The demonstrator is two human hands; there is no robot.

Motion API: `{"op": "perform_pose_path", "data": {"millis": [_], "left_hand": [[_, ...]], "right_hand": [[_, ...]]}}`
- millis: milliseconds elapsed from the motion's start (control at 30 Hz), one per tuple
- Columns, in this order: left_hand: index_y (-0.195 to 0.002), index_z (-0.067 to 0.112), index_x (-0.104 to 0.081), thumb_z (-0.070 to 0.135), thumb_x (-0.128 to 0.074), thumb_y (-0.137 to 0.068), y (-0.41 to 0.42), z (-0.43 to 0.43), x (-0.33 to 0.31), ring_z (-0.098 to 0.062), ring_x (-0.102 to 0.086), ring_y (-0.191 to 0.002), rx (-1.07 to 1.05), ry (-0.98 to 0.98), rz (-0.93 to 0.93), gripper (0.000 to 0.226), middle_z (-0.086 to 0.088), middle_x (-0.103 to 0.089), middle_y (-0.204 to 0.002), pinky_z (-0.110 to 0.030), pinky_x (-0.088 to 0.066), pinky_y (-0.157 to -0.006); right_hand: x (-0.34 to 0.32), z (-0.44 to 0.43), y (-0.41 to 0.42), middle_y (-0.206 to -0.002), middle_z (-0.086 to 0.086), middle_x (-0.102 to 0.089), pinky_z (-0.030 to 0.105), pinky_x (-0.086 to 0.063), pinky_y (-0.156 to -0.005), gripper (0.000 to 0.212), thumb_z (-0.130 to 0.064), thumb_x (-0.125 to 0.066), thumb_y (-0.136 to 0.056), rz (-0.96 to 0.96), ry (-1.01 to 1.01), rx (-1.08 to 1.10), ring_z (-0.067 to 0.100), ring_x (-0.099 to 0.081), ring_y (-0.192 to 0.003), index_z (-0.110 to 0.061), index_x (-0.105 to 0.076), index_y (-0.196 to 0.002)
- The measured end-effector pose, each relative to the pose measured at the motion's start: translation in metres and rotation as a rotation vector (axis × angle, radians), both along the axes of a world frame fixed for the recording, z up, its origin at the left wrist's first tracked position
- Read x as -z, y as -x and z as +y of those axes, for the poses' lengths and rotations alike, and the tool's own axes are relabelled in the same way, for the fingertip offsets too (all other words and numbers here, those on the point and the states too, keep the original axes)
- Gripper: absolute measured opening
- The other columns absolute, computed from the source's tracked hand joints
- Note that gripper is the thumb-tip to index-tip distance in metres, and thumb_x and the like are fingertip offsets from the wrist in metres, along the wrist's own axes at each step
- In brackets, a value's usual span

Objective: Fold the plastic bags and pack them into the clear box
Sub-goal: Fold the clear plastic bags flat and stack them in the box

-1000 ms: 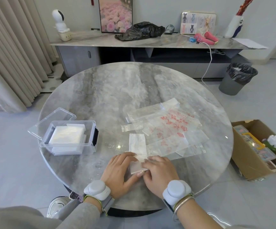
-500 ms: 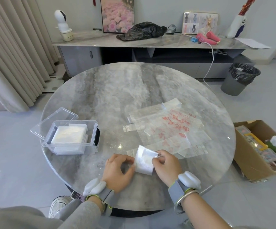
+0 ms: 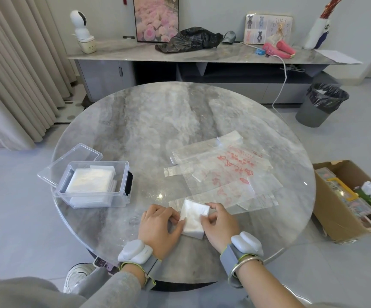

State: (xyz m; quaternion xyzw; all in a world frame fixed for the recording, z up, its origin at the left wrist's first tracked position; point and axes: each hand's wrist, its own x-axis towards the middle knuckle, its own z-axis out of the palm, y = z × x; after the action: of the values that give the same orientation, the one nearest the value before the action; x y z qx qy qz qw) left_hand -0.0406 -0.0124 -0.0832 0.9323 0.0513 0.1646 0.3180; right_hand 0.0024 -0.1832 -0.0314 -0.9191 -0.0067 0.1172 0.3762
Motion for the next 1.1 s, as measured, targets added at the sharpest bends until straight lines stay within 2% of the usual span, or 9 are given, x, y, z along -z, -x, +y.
{"op": "perform_pose_path", "data": {"millis": [133,300,433,567,667,800,900,967,1100], "left_hand": [[-0.072,0.031,-0.062,0.056,-0.052,-0.078,-0.001,-0.002,-0.001,-0.008,-0.049,-0.081,-0.022,-0.017,-0.002,0.027,0.024,-0.057,-0.066,-0.026,-0.035,-0.071],[-0.070,0.030,-0.059,0.058,-0.051,-0.080,-0.004,-0.004,0.000,-0.010,-0.051,-0.080,-0.025,-0.039,-0.032,0.030,0.022,-0.056,-0.063,-0.027,-0.041,-0.069],[-0.072,0.030,-0.058,0.058,-0.050,-0.082,-0.006,-0.004,0.000,-0.010,-0.051,-0.081,-0.005,-0.061,-0.032,0.031,0.022,-0.054,-0.064,-0.027,-0.044,-0.068],[-0.095,0.027,-0.062,0.056,-0.051,-0.085,-0.004,-0.006,-0.001,-0.012,-0.053,-0.090,-0.026,-0.116,-0.061,0.032,0.019,-0.060,-0.086,-0.025,-0.047,-0.073],[-0.128,0.024,-0.056,0.049,-0.049,-0.092,-0.001,-0.004,0.001,-0.014,-0.050,-0.113,0.045,-0.247,-0.099,0.045,0.010,-0.056,-0.130,-0.029,-0.046,-0.088],[-0.141,0.022,-0.050,0.038,-0.037,-0.099,-0.002,-0.004,0.009,-0.022,-0.039,-0.138,0.197,-0.463,-0.143,0.047,0.006,-0.046,-0.148,-0.039,-0.035,-0.103],[-0.139,0.022,-0.054,0.036,-0.033,-0.100,-0.006,-0.004,0.013,-0.023,-0.036,-0.141,0.231,-0.508,-0.098,0.046,0.008,-0.052,-0.143,-0.043,-0.031,-0.108],[-0.138,0.021,-0.055,0.038,-0.031,-0.101,-0.006,-0.002,0.012,-0.022,-0.036,-0.141,0.248,-0.520,-0.065,0.048,0.009,-0.053,-0.142,-0.043,-0.029,-0.109],[-0.141,0.021,-0.052,0.041,-0.028,-0.101,-0.006,0.000,0.012,-0.023,-0.034,-0.143,0.274,-0.505,-0.016,0.050,0.009,-0.049,-0.145,-0.044,-0.029,-0.109]], "right_hand": [[-0.003,0.001,0.003,-0.074,-0.013,-0.061,0.027,-0.047,-0.075,0.053,-0.035,-0.058,-0.090,-0.056,0.060,-0.059,0.012,-0.060,-0.083,-0.022,-0.038,-0.138],[-0.007,-0.001,0.010,-0.114,-0.007,-0.058,0.031,-0.048,-0.078,0.066,-0.044,-0.051,-0.091,-0.194,0.293,-0.187,0.019,-0.059,-0.102,-0.029,-0.020,-0.148],[-0.006,0.000,0.014,-0.117,-0.002,-0.052,0.029,-0.040,-0.069,0.063,-0.042,-0.043,-0.097,-0.296,0.473,-0.316,0.020,-0.057,-0.101,-0.032,-0.012,-0.152],[0.010,0.004,0.013,-0.070,-0.003,-0.057,0.024,-0.022,-0.041,0.068,-0.044,-0.083,-0.061,-0.485,0.683,-0.299,0.014,-0.055,-0.048,-0.020,-0.066,-0.122],[0.022,0.005,0.012,-0.062,0.000,-0.055,0.022,-0.019,-0.039,0.064,-0.037,-0.089,-0.050,-0.545,0.672,-0.301,0.017,-0.050,-0.040,-0.014,-0.074,-0.108],[0.023,0.007,0.015,-0.068,0.002,-0.057,0.026,-0.034,-0.035,0.061,-0.034,-0.084,-0.059,-0.540,0.668,-0.297,0.018,-0.054,-0.048,-0.009,-0.071,-0.112],[0.023,0.005,0.014,-0.072,0.002,-0.058,0.028,-0.039,-0.038,0.047,-0.035,-0.055,-0.079,-0.482,0.651,-0.301,0.018,-0.057,-0.054,-0.009,-0.069,-0.116],[0.012,0.004,0.013,-0.089,0.003,-0.060,0.030,-0.043,-0.049,0.048,-0.034,-0.038,-0.089,-0.406,0.605,-0.287,0.020,-0.061,-0.072,-0.014,-0.062,-0.126],[-0.004,-0.002,-0.011,-0.118,0.001,-0.045,0.030,-0.043,-0.080,0.030,-0.039,-0.046,-0.096,-0.273,0.392,-0.163,0.020,-0.046,-0.112,-0.022,-0.056,-0.118]]}}
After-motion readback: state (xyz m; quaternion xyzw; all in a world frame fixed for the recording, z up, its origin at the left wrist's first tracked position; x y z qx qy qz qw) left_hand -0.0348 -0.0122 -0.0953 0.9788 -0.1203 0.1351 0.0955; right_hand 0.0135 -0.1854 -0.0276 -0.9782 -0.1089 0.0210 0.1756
